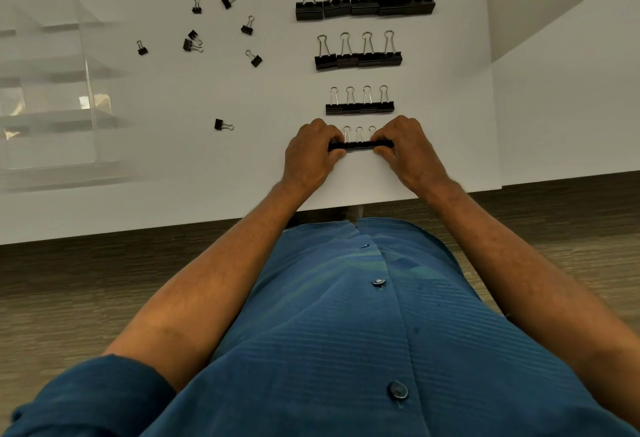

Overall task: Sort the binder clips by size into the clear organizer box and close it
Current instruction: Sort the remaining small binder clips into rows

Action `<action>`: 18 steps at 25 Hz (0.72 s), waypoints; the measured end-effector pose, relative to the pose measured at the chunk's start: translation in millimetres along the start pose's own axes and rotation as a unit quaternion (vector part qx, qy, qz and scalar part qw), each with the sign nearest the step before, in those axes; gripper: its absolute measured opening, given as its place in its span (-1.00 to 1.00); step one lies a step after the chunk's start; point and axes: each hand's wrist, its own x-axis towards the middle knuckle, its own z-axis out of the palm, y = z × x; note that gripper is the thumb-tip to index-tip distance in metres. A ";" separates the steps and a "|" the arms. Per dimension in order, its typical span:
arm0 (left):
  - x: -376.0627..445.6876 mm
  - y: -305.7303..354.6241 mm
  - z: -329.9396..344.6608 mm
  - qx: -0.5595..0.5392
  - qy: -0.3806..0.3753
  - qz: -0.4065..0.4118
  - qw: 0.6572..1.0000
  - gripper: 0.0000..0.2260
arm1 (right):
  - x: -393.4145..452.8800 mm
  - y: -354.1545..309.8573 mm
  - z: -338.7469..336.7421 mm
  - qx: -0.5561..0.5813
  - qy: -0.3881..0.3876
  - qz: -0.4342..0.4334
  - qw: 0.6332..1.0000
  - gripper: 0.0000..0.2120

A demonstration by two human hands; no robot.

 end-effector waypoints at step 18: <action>-20.5 -34.2 -37.6 -0.061 0.041 -0.007 0.997 -0.85 | 19.8 -46.2 9.1 0.014 0.089 -0.052 0.995 -0.85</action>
